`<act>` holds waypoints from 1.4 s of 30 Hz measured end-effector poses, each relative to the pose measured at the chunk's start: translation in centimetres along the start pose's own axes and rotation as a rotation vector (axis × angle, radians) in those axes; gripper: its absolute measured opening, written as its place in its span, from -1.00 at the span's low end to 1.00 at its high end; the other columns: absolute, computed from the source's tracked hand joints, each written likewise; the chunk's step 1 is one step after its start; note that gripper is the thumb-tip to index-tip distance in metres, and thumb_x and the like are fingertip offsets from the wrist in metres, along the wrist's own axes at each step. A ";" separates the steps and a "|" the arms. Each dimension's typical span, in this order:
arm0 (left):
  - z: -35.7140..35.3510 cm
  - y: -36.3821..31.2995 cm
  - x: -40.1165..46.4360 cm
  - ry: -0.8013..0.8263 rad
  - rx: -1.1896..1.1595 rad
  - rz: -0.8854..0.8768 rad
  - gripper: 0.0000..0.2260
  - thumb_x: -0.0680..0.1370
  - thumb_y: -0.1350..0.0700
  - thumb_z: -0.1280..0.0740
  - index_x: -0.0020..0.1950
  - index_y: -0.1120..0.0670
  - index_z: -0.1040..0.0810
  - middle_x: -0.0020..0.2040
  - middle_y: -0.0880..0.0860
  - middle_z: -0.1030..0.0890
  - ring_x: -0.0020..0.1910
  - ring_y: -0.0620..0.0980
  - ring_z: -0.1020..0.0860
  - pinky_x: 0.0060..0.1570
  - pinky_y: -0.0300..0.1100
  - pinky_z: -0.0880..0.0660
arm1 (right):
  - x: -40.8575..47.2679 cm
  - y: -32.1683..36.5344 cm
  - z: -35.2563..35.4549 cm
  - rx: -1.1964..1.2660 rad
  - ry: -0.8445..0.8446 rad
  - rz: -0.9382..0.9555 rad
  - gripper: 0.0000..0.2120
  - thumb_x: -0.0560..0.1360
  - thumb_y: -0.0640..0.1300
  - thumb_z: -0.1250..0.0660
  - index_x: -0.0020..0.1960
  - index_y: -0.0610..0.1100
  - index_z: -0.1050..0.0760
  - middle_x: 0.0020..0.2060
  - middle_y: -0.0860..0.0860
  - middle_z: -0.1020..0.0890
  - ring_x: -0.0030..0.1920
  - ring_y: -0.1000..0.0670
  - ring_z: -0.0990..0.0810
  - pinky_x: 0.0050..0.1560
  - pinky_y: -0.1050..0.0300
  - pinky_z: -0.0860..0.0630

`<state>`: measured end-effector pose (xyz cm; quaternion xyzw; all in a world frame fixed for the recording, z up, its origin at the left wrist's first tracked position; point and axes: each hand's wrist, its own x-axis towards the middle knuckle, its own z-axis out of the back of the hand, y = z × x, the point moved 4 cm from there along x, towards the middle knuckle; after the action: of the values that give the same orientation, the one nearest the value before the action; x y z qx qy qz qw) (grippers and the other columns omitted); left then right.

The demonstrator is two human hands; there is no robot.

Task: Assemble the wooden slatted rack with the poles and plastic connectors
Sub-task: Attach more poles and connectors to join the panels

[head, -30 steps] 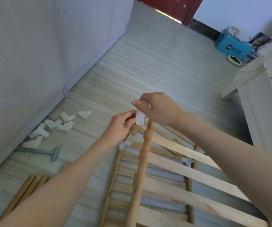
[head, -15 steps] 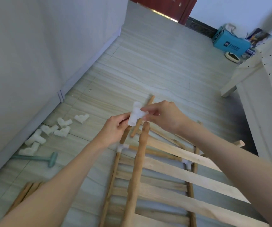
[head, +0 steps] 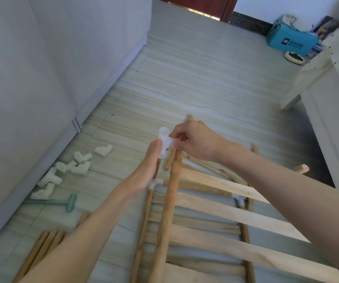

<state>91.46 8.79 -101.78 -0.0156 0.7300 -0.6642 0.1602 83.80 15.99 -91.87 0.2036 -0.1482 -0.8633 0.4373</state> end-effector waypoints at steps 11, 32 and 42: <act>-0.2 0.8 0.1 -0.099 0.123 -0.109 -0.34 0.48 -0.26 0.13 0.28 0.21 -0.33 0.12 0.06 -0.41 0.15 -0.07 -0.39 0.24 -0.24 -0.28 | -0.1 -0.8 -0.4 0.007 -0.051 0.004 -0.82 0.50 -0.24 -0.31 0.09 -0.21 -0.57 -0.06 -0.05 -0.59 -0.05 0.01 -0.49 0.01 0.17 -0.41; 2.3 -4.1 -0.4 -0.074 0.177 -0.206 -0.87 0.63 0.09 -0.18 0.08 -0.06 -0.50 0.06 0.21 -0.54 0.04 0.10 -0.54 0.08 -0.07 -0.51 | -6.0 -0.1 -5.8 0.126 -0.189 -0.189 -0.66 0.55 0.19 -0.10 -0.01 -0.04 -0.50 -0.08 0.07 -0.58 0.02 0.01 -0.51 0.17 -0.02 -0.30; 2.3 -4.5 0.2 -0.047 0.206 -0.199 -0.83 0.65 0.16 -0.11 0.05 0.01 -0.49 -0.04 0.13 -0.51 -0.24 -0.11 -0.44 -0.24 -0.33 -0.45 | -6.1 2.1 -6.2 0.142 -0.235 -0.145 -0.72 0.51 0.21 -0.16 0.02 0.04 -0.45 -0.05 0.18 -0.50 0.10 0.09 -0.43 0.11 0.04 -0.18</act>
<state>91.04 6.01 -97.60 -0.0869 0.6489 -0.7477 0.1111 91.49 19.26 -95.00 0.1418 -0.2439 -0.8978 0.3380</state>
